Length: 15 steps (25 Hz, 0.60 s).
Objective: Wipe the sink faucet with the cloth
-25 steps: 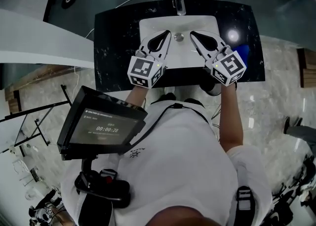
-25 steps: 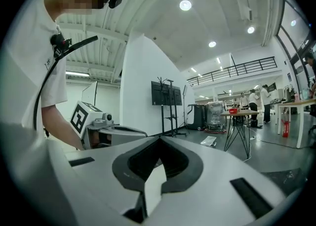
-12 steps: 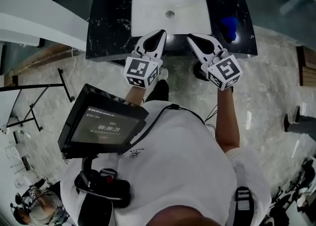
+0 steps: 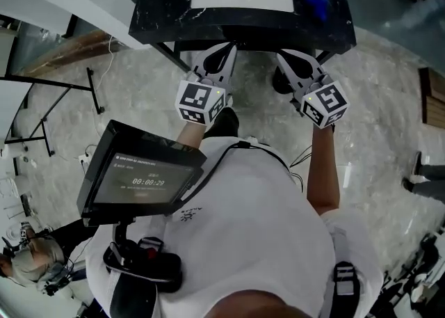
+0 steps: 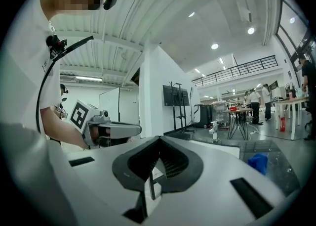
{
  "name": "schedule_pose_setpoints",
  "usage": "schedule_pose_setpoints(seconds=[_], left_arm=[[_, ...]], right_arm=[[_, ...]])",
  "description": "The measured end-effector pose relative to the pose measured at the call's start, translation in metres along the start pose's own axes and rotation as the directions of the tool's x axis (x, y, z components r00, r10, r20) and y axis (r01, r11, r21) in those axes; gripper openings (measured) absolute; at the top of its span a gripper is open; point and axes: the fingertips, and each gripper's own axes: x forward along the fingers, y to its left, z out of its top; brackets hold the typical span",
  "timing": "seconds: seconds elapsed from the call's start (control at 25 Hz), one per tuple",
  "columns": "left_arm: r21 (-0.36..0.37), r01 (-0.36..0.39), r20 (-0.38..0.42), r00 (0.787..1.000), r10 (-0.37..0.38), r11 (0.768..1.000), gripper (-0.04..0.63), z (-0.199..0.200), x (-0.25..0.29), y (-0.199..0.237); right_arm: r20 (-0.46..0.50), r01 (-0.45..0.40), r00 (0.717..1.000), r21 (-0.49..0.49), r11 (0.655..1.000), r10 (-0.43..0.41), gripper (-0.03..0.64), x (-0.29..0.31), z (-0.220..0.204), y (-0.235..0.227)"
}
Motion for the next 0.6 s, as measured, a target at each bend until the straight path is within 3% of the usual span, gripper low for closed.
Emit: schedule_pose_setpoints(seconds=[0.32, 0.6], left_arm=[[-0.007, -0.025, 0.007, 1.000, 0.025, 1.000, 0.002, 0.002, -0.016, 0.005], [0.004, -0.014, -0.018, 1.000, 0.014, 1.000, 0.002, -0.001, -0.027, 0.002]], right_arm=[[0.075, -0.015, 0.997, -0.021, 1.000, 0.016, 0.005, -0.010, 0.025, 0.016], [0.127, 0.061, 0.990, 0.010, 0.998, -0.062, 0.005, -0.043, 0.028, 0.012]])
